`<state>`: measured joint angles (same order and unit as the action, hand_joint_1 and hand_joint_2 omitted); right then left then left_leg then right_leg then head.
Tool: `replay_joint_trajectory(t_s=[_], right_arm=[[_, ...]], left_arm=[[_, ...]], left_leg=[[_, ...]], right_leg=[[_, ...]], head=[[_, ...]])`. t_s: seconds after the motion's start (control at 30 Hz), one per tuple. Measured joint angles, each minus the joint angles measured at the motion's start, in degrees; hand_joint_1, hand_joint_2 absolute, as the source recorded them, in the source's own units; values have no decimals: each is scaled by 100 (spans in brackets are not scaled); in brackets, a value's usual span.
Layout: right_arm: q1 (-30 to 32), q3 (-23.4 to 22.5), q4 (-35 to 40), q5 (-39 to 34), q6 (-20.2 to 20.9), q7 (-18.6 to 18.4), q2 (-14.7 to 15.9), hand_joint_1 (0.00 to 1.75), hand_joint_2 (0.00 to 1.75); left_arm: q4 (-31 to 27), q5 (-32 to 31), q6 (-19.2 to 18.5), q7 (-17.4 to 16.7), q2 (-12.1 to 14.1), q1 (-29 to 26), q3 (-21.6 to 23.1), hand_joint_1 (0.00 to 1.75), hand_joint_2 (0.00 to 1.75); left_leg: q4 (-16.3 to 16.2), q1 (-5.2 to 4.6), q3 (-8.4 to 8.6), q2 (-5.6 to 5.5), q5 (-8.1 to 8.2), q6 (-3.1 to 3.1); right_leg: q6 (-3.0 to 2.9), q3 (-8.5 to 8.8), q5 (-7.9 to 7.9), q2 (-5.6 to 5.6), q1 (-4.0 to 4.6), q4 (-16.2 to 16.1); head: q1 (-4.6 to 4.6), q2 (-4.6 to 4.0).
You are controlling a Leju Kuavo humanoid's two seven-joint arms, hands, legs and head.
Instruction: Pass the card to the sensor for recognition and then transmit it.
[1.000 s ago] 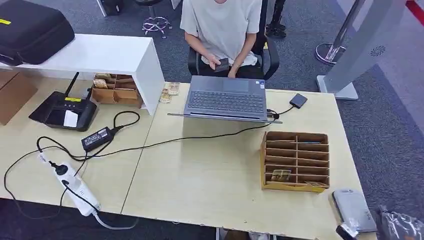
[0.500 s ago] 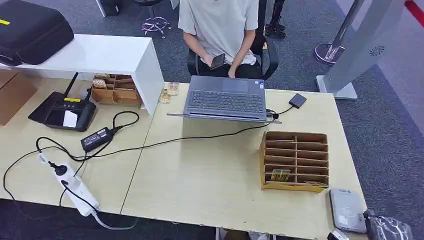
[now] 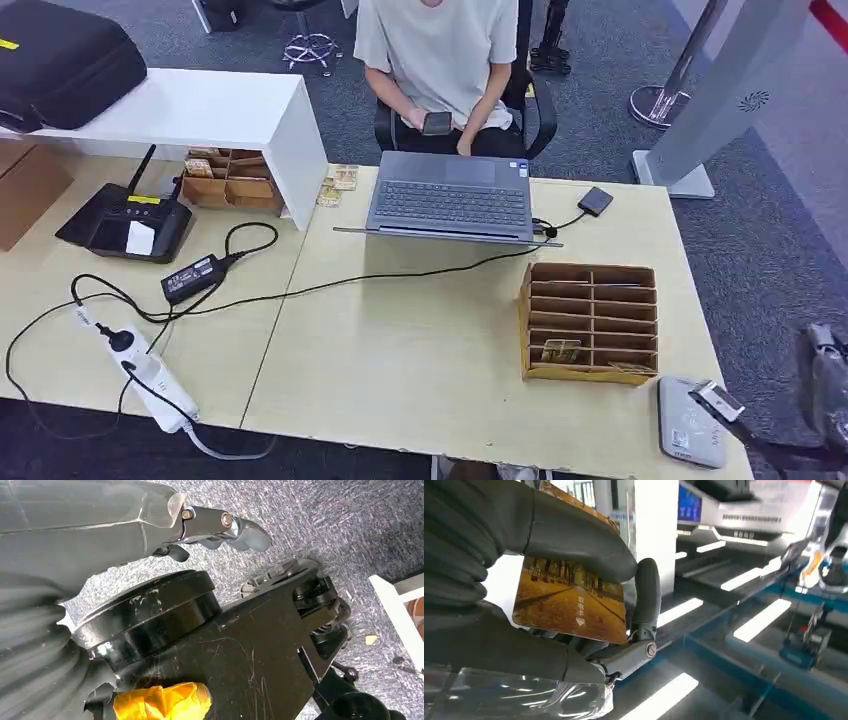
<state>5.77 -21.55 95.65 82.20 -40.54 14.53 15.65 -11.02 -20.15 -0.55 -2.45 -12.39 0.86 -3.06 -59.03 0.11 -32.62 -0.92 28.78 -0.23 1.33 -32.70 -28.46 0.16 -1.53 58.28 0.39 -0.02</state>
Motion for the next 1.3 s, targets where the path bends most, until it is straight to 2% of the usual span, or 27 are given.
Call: replay_joint_trajectory(t_s=[0.13,0.23,0.33,0.4,0.5,0.57,0.67,0.77,0.9,1.13,1.3], right_arm=[[-560,187,-48,-24,17,-301,402,175,175],[-1289,851,-592,-4,74,-692,900,175,175],[-1788,1408,-980,-4,125,-839,1236,175,175],[-2303,1856,-1391,-32,447,-865,1386,175,175],[-3262,2628,-2203,-287,982,-894,1436,175,175],[-3822,3133,-2903,-293,995,-1013,1373,175,175],[-4574,3896,-3968,-26,894,-1380,1081,175,175],[-4967,4398,-4580,204,874,-1604,844,175,175],[-5547,5005,-5300,675,957,-2045,315,175,175],[-6288,5532,-6009,769,1117,-2362,-389,175,175],[-6308,5543,-6024,772,1117,-2365,-408,175,175]], left_arm=[[0,-48,-17,0,4,5,7,0,175],[0,-68,-68,0,13,34,18,0,175],[0,-66,-116,0,20,33,17,0,175],[-2,-66,-199,0,24,34,17,0,175],[0,-57,-278,11,28,52,17,0,175],[0,-39,-306,15,28,49,17,0,175],[0,-11,-343,0,44,54,17,0,175],[0,22,-562,125,59,48,17,0,175],[0,-74,-737,247,96,52,18,0,175],[0,-212,-791,267,111,63,48,0,175],[-2,-214,-791,267,111,64,48,0,175]], left_leg=[[-1,0,-4,3,0,0],[-6,0,9,20,-1,1],[-11,0,-1,1,-7,2],[-9,0,-6,4,-11,-2],[-8,2,9,33,-11,-3],[-8,4,-1,21,-16,-9],[-8,7,7,21,-21,-17],[-7,8,-2,-2,-25,-23],[-5,8,-4,14,-25,-24],[-5,9,-9,3,-29,-29],[-5,9,-9,3,-29,-29]], right_leg=[[1,6,3,3,-1,1],[-2,8,11,18,-2,1],[2,13,14,-3,2,2],[-6,6,21,3,2,9],[-10,3,24,36,4,9],[-10,4,24,19,6,12],[-12,2,25,19,9,14],[-12,0,24,0,11,19],[-14,-16,25,21,11,26],[-17,-20,23,7,11,28],[-17,-20,23,7,11,28]], head=[[2,-2],[2,-2],[4,-2],[0,-2],[-2,-2],[2,-2],[2,-2],[2,0],[0,-2],[0,-2],[2,-2]])
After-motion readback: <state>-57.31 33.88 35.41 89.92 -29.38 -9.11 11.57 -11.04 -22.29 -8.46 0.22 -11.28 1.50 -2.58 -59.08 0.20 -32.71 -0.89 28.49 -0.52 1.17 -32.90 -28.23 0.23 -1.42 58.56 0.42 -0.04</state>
